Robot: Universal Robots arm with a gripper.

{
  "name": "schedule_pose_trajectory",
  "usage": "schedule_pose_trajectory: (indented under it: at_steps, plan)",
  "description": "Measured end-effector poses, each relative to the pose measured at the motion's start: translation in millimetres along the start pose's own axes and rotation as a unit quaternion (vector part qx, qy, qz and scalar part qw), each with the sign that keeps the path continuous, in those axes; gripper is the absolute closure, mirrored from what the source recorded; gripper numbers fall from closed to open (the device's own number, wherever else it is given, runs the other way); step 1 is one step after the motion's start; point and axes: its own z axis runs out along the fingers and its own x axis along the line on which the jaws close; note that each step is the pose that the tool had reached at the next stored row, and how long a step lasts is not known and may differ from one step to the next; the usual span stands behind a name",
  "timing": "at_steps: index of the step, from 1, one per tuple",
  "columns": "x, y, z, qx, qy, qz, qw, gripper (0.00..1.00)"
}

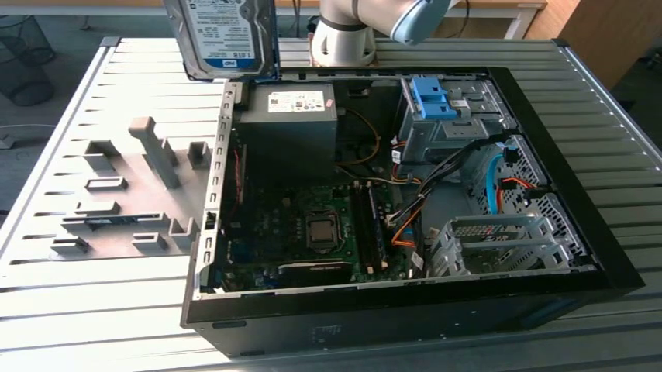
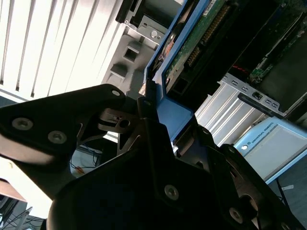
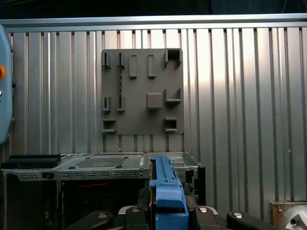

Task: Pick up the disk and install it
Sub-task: 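Pick up the disk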

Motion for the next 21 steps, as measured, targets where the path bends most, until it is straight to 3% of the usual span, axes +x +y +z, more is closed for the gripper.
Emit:
schedule_pose_trajectory:
  at_steps: [5, 21]
  plan:
    - [-0.4, -11.7, -0.2, 0.0, 0.0, 0.0, 1.0, 0.63]
    - [0.4, -12.6, -0.3, 0.0, 0.0, 0.0, 1.0, 0.63]
